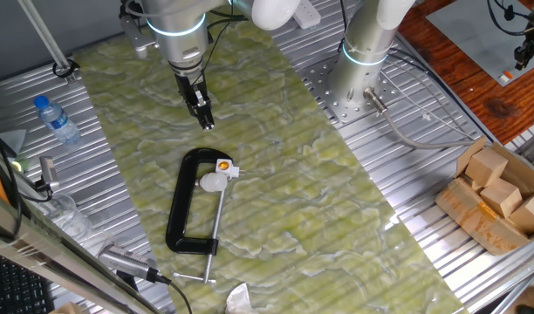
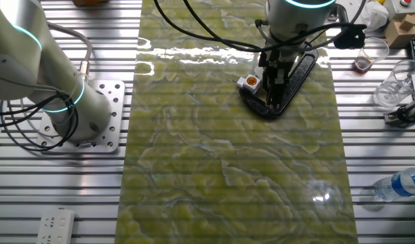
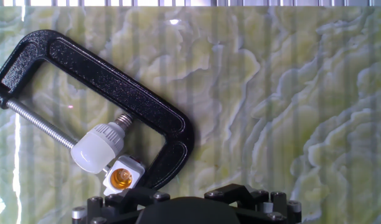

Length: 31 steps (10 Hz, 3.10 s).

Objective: Install the light bulb by rotating it

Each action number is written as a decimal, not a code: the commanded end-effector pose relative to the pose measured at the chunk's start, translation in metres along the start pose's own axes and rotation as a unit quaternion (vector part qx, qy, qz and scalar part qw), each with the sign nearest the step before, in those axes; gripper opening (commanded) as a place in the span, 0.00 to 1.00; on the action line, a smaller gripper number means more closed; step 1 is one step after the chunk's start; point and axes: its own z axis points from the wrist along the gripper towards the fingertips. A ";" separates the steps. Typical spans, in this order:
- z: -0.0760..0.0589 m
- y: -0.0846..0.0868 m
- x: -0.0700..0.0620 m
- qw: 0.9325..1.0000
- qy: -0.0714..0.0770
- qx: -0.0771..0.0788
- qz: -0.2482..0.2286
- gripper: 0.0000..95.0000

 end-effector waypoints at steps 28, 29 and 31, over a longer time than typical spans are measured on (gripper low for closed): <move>0.000 0.000 0.000 0.992 0.049 0.041 -0.109 0.00; 0.000 0.000 0.000 0.993 0.052 0.022 -0.104 0.00; 0.000 0.000 0.000 0.992 0.057 0.031 -0.111 0.00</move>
